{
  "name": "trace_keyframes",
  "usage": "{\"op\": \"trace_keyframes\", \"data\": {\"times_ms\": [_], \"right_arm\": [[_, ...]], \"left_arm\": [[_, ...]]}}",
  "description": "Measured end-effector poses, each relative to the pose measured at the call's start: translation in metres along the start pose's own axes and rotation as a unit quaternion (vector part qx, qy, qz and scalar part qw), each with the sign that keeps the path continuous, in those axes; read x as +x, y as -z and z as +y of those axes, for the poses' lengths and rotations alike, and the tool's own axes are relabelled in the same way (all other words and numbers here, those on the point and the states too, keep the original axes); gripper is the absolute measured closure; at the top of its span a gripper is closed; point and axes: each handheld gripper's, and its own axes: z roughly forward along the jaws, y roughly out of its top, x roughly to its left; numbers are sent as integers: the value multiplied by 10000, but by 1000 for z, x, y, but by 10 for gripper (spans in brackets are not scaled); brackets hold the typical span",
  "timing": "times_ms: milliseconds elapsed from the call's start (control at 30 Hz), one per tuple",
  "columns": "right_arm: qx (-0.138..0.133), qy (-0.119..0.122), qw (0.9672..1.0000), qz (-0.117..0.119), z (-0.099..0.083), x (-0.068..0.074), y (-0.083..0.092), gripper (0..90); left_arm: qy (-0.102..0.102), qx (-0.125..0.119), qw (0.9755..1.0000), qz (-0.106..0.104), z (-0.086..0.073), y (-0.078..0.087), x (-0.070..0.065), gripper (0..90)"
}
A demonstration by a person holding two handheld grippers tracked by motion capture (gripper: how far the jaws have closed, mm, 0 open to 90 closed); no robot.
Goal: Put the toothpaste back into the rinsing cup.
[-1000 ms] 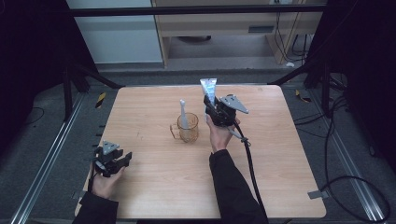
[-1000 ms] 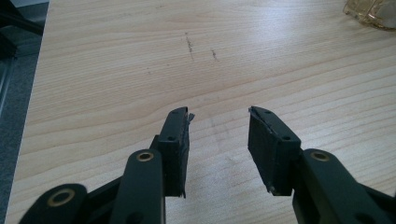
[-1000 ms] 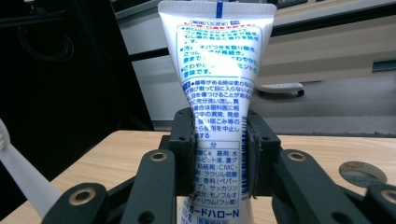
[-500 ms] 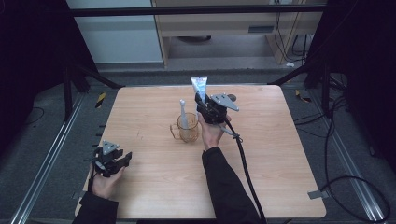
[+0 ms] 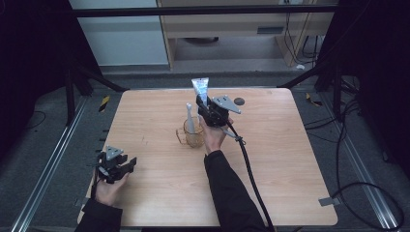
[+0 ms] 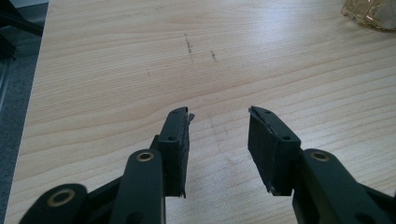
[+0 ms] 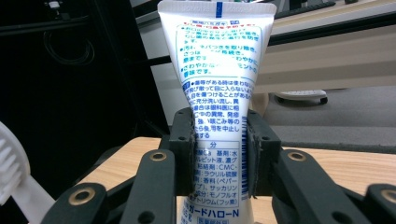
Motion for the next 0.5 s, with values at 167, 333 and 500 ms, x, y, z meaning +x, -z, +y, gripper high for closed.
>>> {"op": "trace_keyframes", "data": {"times_ms": [167,333,500], "right_arm": [[76,10,10000,36,-5,3,-4,687],[147,7,9999,29,-10,4,-7,687],[210,27,9998,45,-13,4,-9,687]], "left_arm": [[-2,-2,10000,-1,0,0,0,574],[0,2,10000,-3,0,0,0,574],[2,2,10000,-3,0,0,0,574]]}}
